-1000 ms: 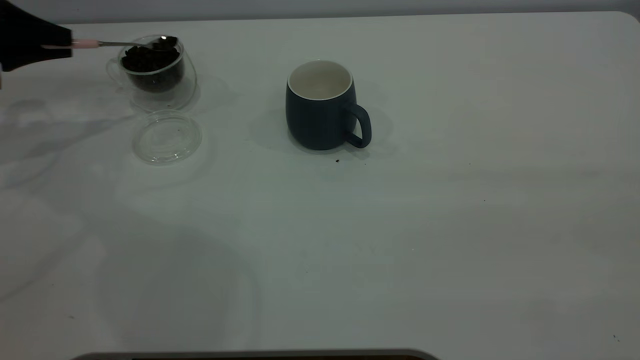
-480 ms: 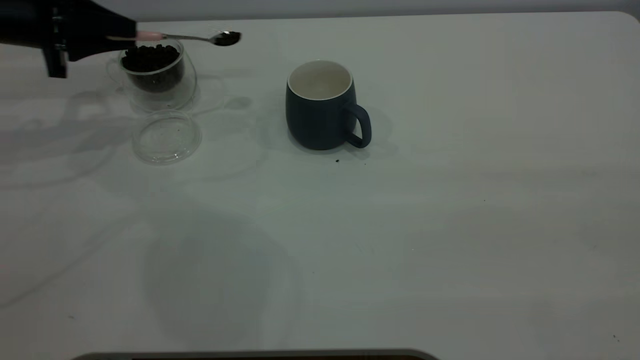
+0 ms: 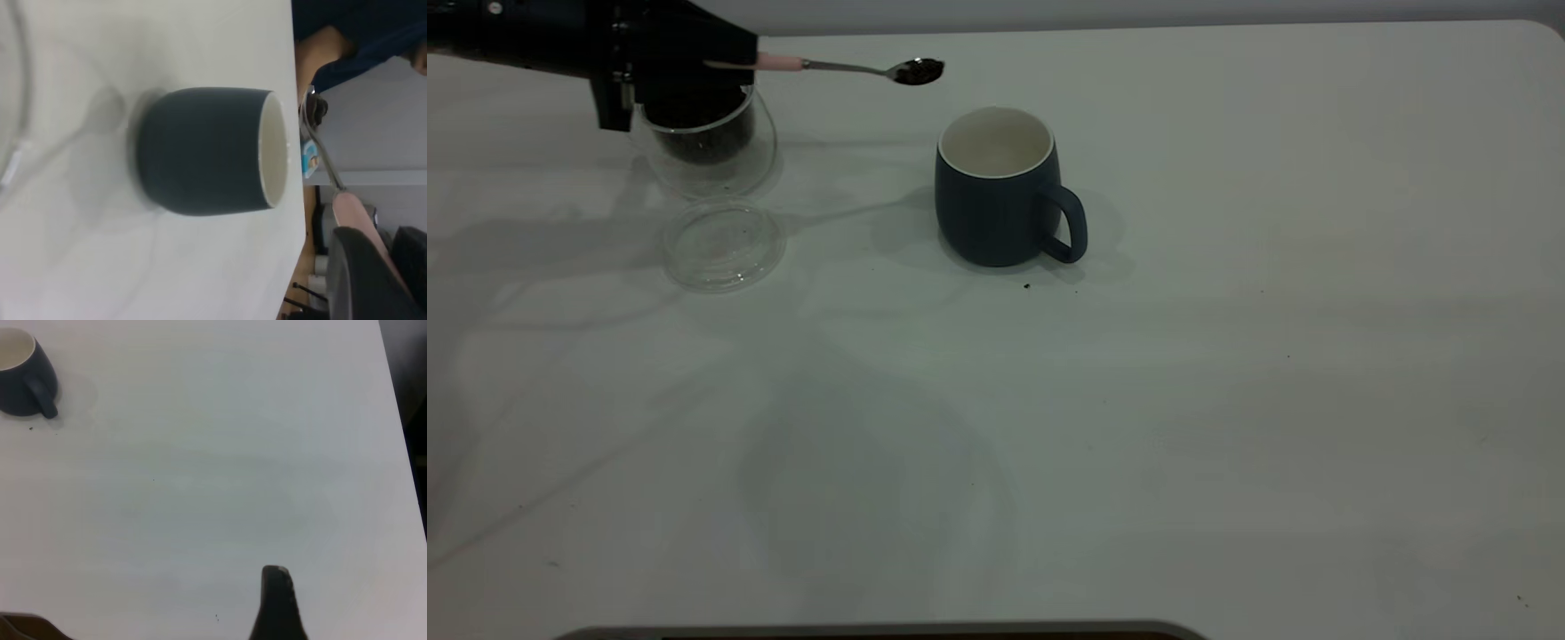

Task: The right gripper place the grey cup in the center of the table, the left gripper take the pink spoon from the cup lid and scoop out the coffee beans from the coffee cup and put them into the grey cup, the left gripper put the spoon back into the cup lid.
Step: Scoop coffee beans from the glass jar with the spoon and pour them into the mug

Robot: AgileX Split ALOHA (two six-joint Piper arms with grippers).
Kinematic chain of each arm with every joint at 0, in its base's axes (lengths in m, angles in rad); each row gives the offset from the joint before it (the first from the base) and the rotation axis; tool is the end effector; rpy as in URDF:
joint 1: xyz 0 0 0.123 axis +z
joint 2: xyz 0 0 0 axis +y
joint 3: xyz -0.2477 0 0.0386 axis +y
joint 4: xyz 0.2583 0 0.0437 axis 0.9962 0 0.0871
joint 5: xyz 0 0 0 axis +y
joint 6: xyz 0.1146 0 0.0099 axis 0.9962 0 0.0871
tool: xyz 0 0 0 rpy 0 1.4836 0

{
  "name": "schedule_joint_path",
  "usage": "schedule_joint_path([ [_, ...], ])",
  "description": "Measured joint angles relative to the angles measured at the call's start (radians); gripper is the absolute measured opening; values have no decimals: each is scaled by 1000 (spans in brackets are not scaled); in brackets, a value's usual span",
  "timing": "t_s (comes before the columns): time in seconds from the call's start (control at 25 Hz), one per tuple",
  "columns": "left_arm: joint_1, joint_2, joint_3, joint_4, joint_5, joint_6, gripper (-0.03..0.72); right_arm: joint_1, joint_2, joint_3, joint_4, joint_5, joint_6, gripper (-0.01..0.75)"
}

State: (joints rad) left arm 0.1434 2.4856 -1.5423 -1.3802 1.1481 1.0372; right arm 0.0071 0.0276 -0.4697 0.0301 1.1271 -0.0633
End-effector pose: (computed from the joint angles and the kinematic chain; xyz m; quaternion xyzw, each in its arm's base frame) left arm 0.4331 -0.0416 0.0115 -0.0171 0.8434 -0.5167 0.1466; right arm 0.0632 0.0036 0.2536 -0.0317 0.8833 0.0019 0.4677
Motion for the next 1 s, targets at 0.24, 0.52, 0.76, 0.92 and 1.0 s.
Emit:
schedule_joint_path([
  [0.24,-41,0,0,-13,0,6,125,0,0,0,0,0,0,591],
  [0.52,-83,0,0,-16,0,86,125,0,0,0,0,0,0,591],
  [0.76,-89,0,0,-16,0,211,125,0,0,0,0,0,0,591],
  [0.92,-89,0,0,-9,-1,352,125,0,0,0,0,0,0,591],
  [1.0,-89,0,0,-4,-15,440,125,0,0,0,0,0,0,591],
])
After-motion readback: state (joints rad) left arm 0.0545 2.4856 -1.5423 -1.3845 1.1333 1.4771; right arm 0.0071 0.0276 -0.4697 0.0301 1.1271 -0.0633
